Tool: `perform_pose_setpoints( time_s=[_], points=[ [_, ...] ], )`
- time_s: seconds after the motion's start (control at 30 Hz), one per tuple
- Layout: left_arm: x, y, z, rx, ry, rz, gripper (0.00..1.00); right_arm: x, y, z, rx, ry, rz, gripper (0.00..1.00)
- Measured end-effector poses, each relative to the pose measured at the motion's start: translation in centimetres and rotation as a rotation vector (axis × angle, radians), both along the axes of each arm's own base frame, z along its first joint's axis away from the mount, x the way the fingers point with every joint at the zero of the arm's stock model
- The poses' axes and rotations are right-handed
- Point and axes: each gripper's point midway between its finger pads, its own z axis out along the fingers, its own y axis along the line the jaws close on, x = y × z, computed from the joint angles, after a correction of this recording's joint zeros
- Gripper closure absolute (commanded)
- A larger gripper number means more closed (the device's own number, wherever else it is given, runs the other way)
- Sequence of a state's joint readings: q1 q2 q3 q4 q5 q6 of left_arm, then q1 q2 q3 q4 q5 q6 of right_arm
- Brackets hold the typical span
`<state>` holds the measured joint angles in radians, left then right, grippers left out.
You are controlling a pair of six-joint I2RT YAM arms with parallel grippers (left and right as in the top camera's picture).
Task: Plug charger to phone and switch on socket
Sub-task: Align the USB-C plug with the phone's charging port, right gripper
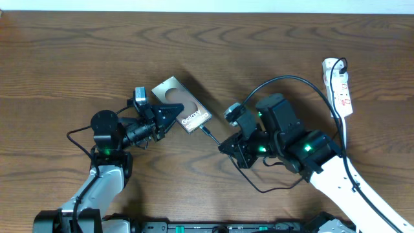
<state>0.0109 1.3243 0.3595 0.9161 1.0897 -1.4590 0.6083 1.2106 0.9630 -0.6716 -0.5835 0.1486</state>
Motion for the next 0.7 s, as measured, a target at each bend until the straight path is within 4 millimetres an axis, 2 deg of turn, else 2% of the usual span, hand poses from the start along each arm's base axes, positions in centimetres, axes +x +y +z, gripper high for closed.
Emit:
perform_pose_setpoints(
  time_s=[0.13, 0.43, 0.7],
  points=[
    [0.1, 0.0, 0.0, -0.006, 0.010, 0.005, 0.93, -0.3, 0.5, 0.0, -0.008, -0.013, 0.008, 0.99],
    [-0.1, 0.0, 0.0, -0.020, 0.032, -0.002, 0.93, 0.9, -0.6, -0.9, -0.070, 0.010, -0.116, 0.99],
    [-0.1, 0.0, 0.0, -0.020, 0.033, -0.002, 0.92, 0.4, -0.1, -0.5, -0.037, 0.043, -0.099, 0.99]
  ],
)
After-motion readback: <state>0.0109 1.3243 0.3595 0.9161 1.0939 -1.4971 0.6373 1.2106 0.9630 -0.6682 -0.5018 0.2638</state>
